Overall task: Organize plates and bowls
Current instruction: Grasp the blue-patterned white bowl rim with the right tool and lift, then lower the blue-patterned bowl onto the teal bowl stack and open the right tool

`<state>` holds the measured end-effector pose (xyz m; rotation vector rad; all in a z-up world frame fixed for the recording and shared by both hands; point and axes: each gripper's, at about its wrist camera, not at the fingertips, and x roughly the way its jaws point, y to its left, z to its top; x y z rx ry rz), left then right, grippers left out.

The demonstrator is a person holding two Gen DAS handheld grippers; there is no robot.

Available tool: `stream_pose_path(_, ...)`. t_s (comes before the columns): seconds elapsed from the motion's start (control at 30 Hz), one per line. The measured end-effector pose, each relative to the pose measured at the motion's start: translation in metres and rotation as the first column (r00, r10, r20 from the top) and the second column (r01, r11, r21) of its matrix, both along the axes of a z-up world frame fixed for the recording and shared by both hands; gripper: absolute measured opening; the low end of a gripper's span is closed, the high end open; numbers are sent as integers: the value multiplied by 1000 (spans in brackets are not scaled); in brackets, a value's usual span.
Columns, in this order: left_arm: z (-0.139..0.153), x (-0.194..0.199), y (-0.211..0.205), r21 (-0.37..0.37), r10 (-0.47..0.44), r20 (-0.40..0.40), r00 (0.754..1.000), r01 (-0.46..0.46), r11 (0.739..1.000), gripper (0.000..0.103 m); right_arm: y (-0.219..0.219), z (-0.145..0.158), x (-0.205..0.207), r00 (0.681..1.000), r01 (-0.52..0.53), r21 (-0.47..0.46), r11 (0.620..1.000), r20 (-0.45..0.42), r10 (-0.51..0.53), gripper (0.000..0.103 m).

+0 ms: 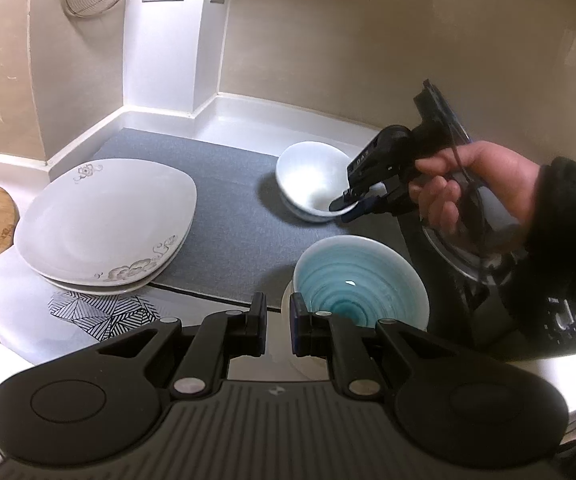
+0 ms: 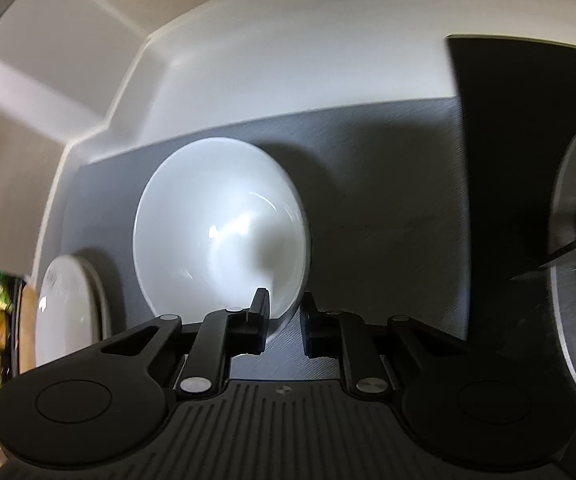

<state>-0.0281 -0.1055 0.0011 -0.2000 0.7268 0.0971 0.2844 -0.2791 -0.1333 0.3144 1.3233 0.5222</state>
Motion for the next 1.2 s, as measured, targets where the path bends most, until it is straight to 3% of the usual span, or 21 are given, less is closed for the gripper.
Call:
stream_pose_path(0.13,-1,6,4,-15,16,27,1000,-16,1000,13,5,2,-6,998,-65,2,998,-15,65,14)
stream_pose_path(0.33,3,18,6,-27,16,57,998,-15,1000,13,8,-1,-10,997,-77,-26,997,-16,77,11)
stream_pose_path(0.77,5,29,18,-39,-22,71,997,25,999,13,13,6,5,999,1,-48,999,54,1,16)
stream_pose_path(1.03,9,35,40,-56,-89,74,993,93,994,13,27,5,14,999,36,-102,994,37,-33,15)
stream_pose_path(1.2,11,48,56,-66,-149,77,986,154,986,13,44,3,13,999,40,-127,991,-30,-44,15)
